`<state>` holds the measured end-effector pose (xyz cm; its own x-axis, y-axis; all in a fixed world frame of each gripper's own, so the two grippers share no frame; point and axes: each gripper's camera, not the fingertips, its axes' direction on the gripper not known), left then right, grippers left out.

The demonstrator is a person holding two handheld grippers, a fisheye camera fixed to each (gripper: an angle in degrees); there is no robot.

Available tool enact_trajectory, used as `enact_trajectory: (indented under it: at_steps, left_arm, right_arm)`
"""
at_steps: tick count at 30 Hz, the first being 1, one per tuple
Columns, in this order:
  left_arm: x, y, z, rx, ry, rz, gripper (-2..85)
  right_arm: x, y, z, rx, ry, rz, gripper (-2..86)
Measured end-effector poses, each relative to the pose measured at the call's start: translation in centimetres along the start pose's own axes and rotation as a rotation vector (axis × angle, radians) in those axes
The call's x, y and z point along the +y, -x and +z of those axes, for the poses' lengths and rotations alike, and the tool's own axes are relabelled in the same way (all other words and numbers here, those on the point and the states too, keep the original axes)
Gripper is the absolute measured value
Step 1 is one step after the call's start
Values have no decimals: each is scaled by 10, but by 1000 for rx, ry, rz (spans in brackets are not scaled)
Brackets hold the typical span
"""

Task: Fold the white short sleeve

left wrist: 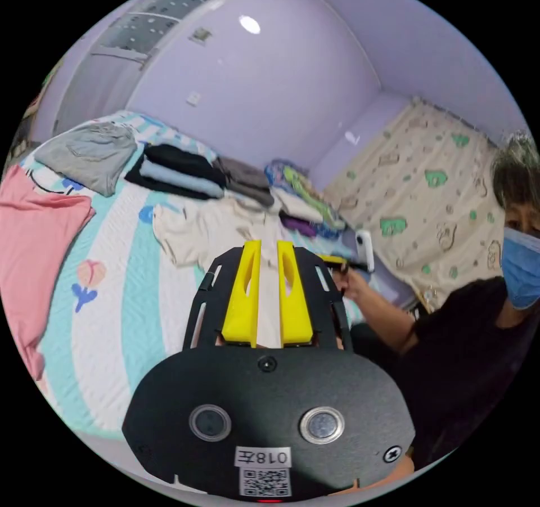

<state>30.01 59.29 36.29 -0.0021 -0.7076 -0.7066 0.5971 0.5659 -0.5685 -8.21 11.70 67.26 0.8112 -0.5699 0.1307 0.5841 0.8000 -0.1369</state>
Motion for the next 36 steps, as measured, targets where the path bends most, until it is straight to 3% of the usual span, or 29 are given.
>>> enact_trajectory:
  at_steps: [5,10,12,17,23,36]
  left_arm:
    - [58,-73,14,-91,449,5,74]
    - [113,-77,54,-121,675,-107,79]
    - [121,-76,69,-93,700,-123,79]
    - [128,-79,109,-223,795,-55,83]
    - [127,-92,124,-266,758,88,84]
    - [136,-101,144,-152,854,168,59]
  right_arm:
    - [34,20,-10,-74,-25,10,64]
    - [54,45,-13,-96,8,-23,61]
    - [59,58,-15,-95,14,-38,59]
    - [66,78,-19,-84,-13,-45,54]
    - [68,95,-1,-84,21,-44,50]
    - [57,129,42,-89,61,-60,41]
